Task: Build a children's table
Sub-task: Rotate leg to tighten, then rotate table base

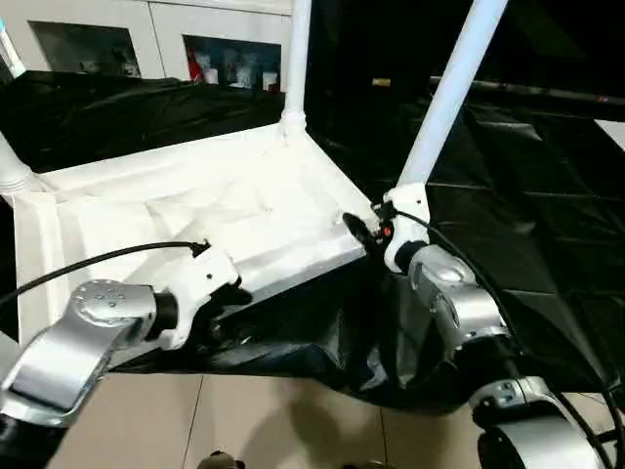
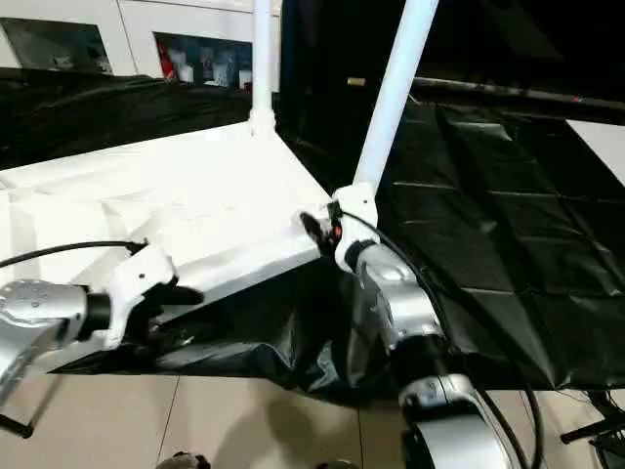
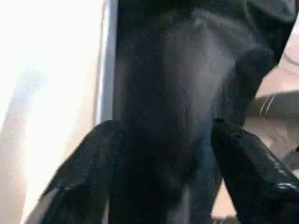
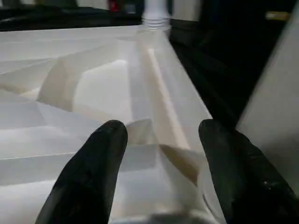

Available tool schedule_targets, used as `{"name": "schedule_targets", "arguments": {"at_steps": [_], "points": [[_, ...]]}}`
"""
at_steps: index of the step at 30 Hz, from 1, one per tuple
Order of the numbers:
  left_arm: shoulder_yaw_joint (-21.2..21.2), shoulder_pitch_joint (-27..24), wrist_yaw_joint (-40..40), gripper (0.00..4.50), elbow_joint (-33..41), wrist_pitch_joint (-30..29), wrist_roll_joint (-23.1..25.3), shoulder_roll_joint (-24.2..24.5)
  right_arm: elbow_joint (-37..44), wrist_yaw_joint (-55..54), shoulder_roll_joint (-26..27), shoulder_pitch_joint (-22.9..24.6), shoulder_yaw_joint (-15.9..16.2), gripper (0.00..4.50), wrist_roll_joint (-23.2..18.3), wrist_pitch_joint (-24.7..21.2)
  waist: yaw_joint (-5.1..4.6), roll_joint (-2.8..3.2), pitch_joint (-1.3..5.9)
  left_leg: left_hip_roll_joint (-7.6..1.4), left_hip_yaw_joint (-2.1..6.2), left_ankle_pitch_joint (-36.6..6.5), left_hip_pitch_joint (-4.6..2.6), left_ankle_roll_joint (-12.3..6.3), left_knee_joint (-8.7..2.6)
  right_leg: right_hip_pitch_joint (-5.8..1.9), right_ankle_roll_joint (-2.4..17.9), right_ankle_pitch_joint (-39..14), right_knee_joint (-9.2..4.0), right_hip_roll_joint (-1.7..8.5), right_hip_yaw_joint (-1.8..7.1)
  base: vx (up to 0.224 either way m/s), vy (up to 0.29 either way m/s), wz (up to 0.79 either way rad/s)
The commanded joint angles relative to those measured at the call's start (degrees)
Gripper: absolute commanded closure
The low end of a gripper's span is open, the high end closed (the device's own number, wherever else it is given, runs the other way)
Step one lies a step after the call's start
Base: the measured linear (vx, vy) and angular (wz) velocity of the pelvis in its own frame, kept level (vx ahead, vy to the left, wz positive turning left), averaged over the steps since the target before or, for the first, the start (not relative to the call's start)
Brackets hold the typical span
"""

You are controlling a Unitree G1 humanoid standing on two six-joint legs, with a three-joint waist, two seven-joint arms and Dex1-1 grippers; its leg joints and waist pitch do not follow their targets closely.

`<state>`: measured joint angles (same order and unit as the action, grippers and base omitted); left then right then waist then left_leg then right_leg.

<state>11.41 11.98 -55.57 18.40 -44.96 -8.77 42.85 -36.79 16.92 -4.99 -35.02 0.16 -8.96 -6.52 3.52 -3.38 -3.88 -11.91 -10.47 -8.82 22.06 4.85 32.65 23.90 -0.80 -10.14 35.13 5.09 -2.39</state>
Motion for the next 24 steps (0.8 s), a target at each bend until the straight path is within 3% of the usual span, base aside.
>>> {"name": "schedule_targets", "arguments": {"at_steps": [1, 3, 6, 8, 9, 10, 14, 16, 18, 22, 24], "points": [[0.35, -1.19, 1.17, 0.74, 0.59, -2.17, 2.39, 1.64, -2.48, -4.09, -1.59, -1.57, -4.73, 1.68, -0.93, 1.9, -0.26, 1.4, 3.46, -0.6, -0.1, -16.03, -1.37, 3.09, -3.84, -2.03, 8.99, -11.64, -3.52, 1.2, 1.74, 0.0, 0.0, 0.0], [0.57, -1.76, 2.08, 0.6, 1.1, -2.59, 3.12, 2.22, -4.76, -5.83, -2.06, -2.63, -6.38, 1.68, -1.44, 3.23, -0.08, 1.4, 3.5, -0.61, -0.29, -16.31, -1.7, 3.03, -3.68, -1.76, 9.09, -11.87, -3.62, 1.19, 1.8, 0.0, 0.0, 0.0], [1.12, -2.18, 2.89, 0.55, 1.71, -2.86, 3.23, 2.72, -8.7, -8.26, -3.41, -4.66, -9.12, 1.68, -2.41, 4.74, 0.26, 1.4, 3.49, -0.55, -0.29, -16.58, -1.65, 3.14, -3.64, -1.78, 8.99, -12.43, -3.58, 1.16, 1.81, 0.0, 0.0, 0.0], [1.47, -2.14, 3.5, 0.21, 2.11, -2.69, 3.02, 2.69, -12.17, -10.11, -5.23, -6.64, -11.44, 1.68, -3.4, 5.7, 0.65, 1.3, 3.62, -0.55, -0.35, -16.36, -1.75, 3.22, -3.54, -1.75, 8.74, -12.44, -3.49, 1.15, 1.79, 0.0, 0.0, 0.0], [1.55, -2.06, 3.54, 0.19, 2.35, -2.78, 2.81, 2.57, -13.11, -10.39, -5.87, -7.2, -12.02, 1.68, -3.74, 5.97, 1.21, 1.4, 3.66, -0.53, -0.62, -16.42, -2.21, 3.26, -3.33, -1.37, 8.79, -11.93, -3.58, 1.01, 1.81, 0.0, 0.0, 0.0], [1.76, -1.95, 3.59, 0.14, 2.76, -3.23, 2.59, 2.45, -14.78, -10.72, -6.89, -8.17, -12.8, 1.68, -4.19, 6.52, 1.3, 1.39, 3.68, -0.54, -0.62, -16.25, -2.21, 3.25, -3.29, -1.37, 8.9, -11.48, -3.5, 0.98, 1.83, 0.0, 0.0, 0.0], [2.3, -2.03, 3.59, 0.07, 3.15, -3.4, 2.96, 2.34, -17.84, -11.41, -9.17, -10.01, -14.05, 1.68, -4.39, 7.84, 1.65, 1.45, 3.92, -0.42, -0.54, -14.05, -1.55, 3.19, -3.16, -1.94, 8.78, -9.17, -3.02, 1.02, 1.67, 0.0, 0.0, 0.0], [2.57, -2.06, 4.34, 0.07, 2.59, -2.72, 3.47, 2.23, -19.77, -12.02, -10.88, -11.13, -14.76, 1.68, -4.28, 8.88, 1.51, 1.14, 4.03, -0.34, -0.42, -13.42, -1.02, 3.22, -3.03, -2.29, 8.78, -8.63, -2.86, 1.14, 1.51, 0.0, 0.0, 0.0], [2.43, -2.17, 5.02, 0.07, 2.13, -1.75, 3.55, 1.91, -21.25, -12.14, -12.15, -11.82, -15.07, 1.68, -4.09, 9.55, 1.4, 1.01, 4.06, -0.28, -0.49, -13.29, -0.99, 2.88, -2.87, -2.31, 8.89, -8.7, -2.88, 1.12, 1.52, 0.0, 0.0, 0.0], [-1.48, -5.1, 4.57, 0.07, 2.12, 5.95, 1.74, 1.57, -22.84, -8.02, -15.17, -12.12, -14.95, 1.68, -3.76, 9.24, 1.6, 0.63, 4.34, -0.31, -0.53, -12.32, -0.69, 1.82, -2.5, -2.49, 9.01, -8.34, -2.83, 1.22, 1.51, 0.0, 0.0, 0.0], [-2.68, -6.64, 3.54, 0.07, 3.76, 5.79, 0.42, 2.11, -22.93, -6.33, -15.25, -11.95, -14.49, 1.68, -3.58, 9.22, 1.31, 0.55, 4.19, -0.33, -0.46, -12.45, -0.37, 1.62, -2.5, -2.46, 9.03, -8.49, -2.71, 1.15, 1.39, 0.0, 0.0, 0.0]]}}
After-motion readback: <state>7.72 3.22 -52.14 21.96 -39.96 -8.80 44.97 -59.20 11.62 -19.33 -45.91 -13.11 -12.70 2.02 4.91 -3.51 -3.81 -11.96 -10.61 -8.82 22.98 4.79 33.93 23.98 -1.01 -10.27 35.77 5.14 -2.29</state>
